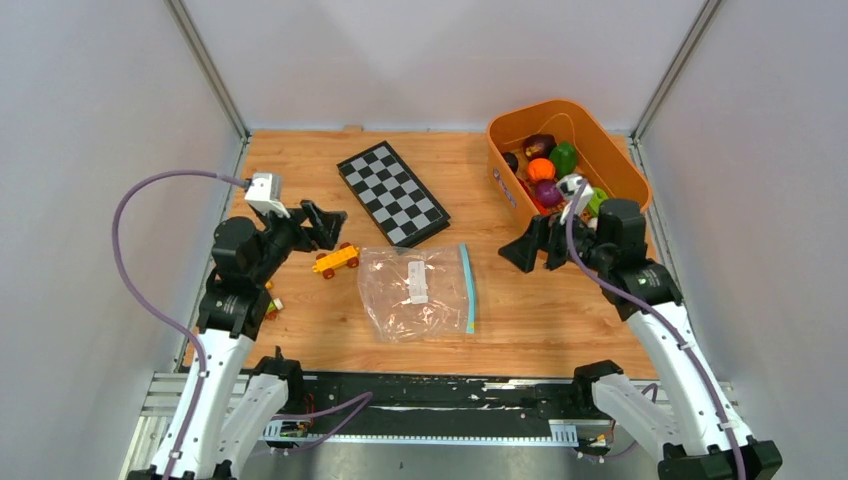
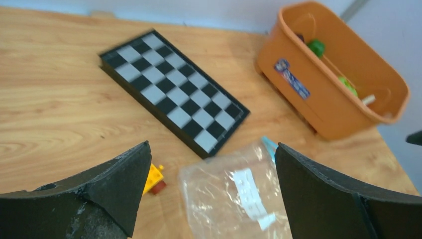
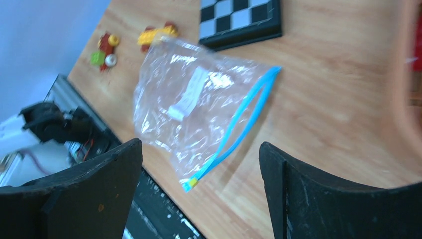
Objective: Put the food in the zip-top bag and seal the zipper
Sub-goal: Pick up the zipper food storage bag at the center of the board.
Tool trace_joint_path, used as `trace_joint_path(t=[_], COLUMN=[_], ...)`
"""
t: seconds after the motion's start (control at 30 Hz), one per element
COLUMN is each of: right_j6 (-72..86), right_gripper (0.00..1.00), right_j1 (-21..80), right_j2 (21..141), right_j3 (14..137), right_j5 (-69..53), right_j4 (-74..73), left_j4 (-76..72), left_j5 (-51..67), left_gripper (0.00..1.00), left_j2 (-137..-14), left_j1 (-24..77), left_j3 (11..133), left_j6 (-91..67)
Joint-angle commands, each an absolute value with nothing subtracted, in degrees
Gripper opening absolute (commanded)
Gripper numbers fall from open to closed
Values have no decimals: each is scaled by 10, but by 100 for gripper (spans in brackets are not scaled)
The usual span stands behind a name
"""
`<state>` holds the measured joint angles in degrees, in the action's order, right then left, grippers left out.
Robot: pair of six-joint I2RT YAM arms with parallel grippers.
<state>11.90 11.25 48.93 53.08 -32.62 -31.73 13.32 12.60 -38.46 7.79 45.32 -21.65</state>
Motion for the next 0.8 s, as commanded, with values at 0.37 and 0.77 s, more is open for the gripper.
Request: trace_joint_path(t=[0.37, 0.77], right_j6=[155, 271], right_gripper=[82, 67], right_j1=[329, 378], right_j2=[584, 667], right_j3=[438, 360], right_j5=[-203, -150], right_j4=[-249, -106], left_j4=[221, 236], left_j5=[143, 174], left_gripper=[100, 100], left_j2=[-382, -354], left_j1=[186, 202], left_j3=[406, 363], left_j6=[-203, -222])
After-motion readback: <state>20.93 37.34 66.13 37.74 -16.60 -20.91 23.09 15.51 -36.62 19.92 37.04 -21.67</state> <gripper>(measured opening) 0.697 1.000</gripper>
